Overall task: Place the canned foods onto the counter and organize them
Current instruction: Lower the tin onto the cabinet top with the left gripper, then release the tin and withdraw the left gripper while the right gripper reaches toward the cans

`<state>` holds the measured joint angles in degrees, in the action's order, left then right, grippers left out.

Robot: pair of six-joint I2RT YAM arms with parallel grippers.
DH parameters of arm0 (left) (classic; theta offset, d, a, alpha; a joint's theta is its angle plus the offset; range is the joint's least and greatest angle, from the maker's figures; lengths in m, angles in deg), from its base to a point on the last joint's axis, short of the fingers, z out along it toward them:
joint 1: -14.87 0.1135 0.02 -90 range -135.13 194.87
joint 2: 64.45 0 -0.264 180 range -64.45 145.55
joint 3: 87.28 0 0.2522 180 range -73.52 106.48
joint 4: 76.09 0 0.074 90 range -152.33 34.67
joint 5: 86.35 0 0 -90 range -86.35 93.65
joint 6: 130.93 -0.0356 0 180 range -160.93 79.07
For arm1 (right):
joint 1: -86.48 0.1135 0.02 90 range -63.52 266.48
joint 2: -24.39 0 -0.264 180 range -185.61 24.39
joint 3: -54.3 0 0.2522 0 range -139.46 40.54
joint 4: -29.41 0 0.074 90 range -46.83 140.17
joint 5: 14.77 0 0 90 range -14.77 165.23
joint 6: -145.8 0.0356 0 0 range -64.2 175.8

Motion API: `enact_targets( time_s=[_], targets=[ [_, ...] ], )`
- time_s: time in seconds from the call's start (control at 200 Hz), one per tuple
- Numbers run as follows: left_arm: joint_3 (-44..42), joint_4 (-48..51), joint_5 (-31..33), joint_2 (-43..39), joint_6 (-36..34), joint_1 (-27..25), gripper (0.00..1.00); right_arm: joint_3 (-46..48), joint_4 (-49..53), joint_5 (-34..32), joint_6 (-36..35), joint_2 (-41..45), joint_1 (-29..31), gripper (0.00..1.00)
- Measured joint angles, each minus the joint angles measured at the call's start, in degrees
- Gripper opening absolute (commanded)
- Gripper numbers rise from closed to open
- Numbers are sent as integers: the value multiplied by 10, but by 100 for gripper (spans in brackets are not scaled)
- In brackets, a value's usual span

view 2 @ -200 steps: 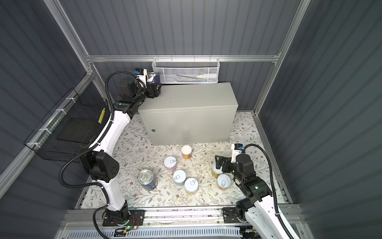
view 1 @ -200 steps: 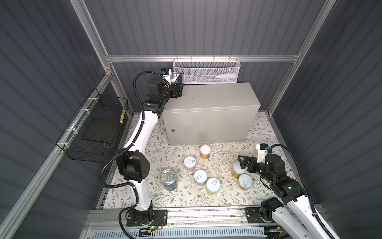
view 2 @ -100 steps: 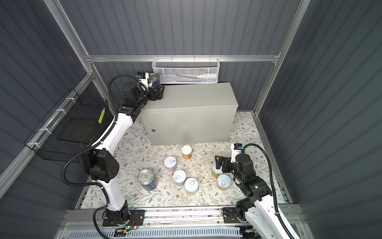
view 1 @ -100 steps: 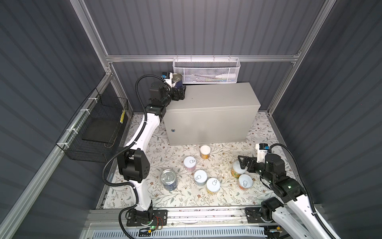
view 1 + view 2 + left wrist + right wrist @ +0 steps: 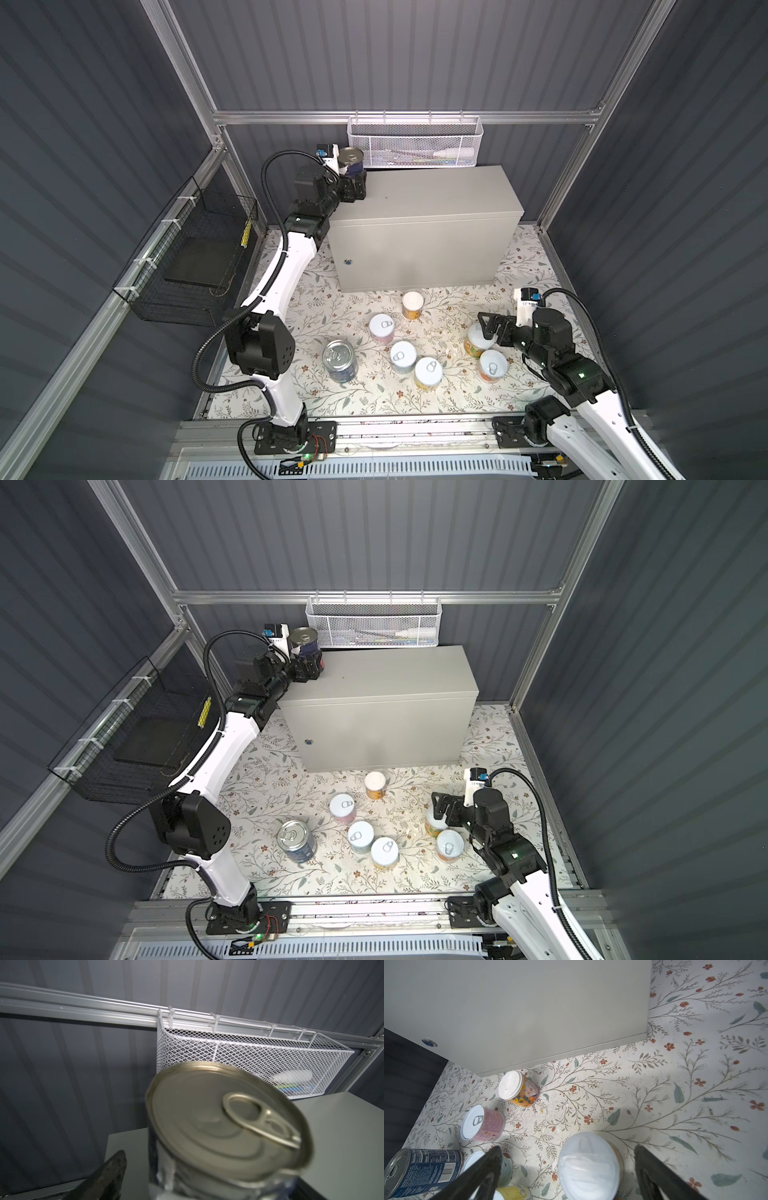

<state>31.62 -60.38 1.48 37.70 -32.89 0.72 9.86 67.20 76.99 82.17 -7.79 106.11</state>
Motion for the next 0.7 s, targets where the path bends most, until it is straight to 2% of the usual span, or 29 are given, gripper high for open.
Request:
enact_targets(
  time_s=[0.385, 0.7],
  targets=[
    [-47, 35, 56, -67, 2, -24, 100, -4, 7, 4, 6, -13, 0, 99],
    [-84, 121, 143, -134, 3, -93, 100, -4, 11, 15, 6, -15, 0, 99]
  ],
)
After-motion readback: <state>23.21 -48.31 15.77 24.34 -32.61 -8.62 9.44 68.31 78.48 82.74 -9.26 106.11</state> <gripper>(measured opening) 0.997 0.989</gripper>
